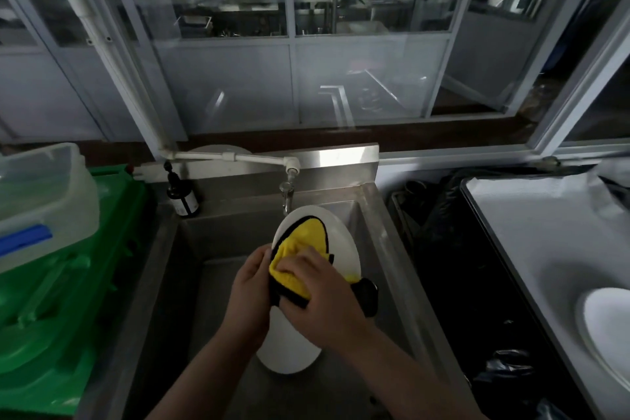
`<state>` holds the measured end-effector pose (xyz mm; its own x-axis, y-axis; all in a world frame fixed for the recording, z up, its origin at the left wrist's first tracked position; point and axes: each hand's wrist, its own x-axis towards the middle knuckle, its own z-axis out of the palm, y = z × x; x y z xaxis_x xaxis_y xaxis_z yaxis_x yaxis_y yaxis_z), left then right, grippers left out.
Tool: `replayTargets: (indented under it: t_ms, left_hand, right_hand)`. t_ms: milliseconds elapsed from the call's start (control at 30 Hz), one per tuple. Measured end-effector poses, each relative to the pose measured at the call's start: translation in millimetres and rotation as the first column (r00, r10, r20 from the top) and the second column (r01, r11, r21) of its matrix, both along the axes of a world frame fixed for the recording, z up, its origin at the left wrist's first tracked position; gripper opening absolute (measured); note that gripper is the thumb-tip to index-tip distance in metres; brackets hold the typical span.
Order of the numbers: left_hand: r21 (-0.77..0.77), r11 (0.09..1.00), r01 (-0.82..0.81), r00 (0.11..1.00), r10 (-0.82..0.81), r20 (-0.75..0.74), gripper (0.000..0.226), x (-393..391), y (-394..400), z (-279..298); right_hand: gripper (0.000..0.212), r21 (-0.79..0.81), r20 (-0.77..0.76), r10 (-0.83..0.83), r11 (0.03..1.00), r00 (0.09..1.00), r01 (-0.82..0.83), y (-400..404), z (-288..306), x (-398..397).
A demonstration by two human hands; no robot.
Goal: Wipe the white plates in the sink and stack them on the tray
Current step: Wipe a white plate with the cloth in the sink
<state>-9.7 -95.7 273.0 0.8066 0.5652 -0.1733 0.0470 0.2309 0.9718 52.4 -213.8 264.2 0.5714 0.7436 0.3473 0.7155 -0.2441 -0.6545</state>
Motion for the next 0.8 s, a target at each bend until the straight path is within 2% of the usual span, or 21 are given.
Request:
replayTargets:
  t_ms: [100, 233, 367, 500, 667, 800]
  left_hand:
    - [0.005, 1.0, 0.002, 1.0, -0.002, -0.015, 0.03, 1, -5, -4]
    - [0.045, 0.999, -0.005, 1.0, 0.005, -0.011, 0.031, 5, -12, -5]
    - [0.074, 0.997, -0.022, 1.0, 0.023, -0.002, 0.029, 6, -14, -3]
    - [0.113, 0.993, -0.038, 0.999, 0.037, 0.019, 0.03, 4, -14, -1]
    - [0.166, 0.982, -0.085, 0.996, 0.082, 0.026, 0.035, 2, -15, 3]
    - [0.203, 0.977, -0.069, 0.998, 0.067, 0.018, 0.034, -3, -16, 7]
  right_hand:
    - [0.036, 0.007, -0.022, -0.023, 1.0, 0.999, 0.023, -3, -1, 4]
    - [0.036, 0.174, -0.19, -0.205, 0.955, 0.96, 0.239, -2, 1, 22]
    - [0.035, 0.215, -0.262, -0.28, 0.916, 0.924, 0.339, -4, 3, 39]
    - [0.028, 0.132, -0.334, -0.367, 0.894, 0.868, 0.428, -9, 5, 58]
    - [0.022, 0.106, -0.403, -0.443, 0.847, 0.801, 0.521, -22, 2, 77]
    - [0.014, 0.01, -0.539, -0.518, 0.784, 0.664, 0.62, -31, -8, 93]
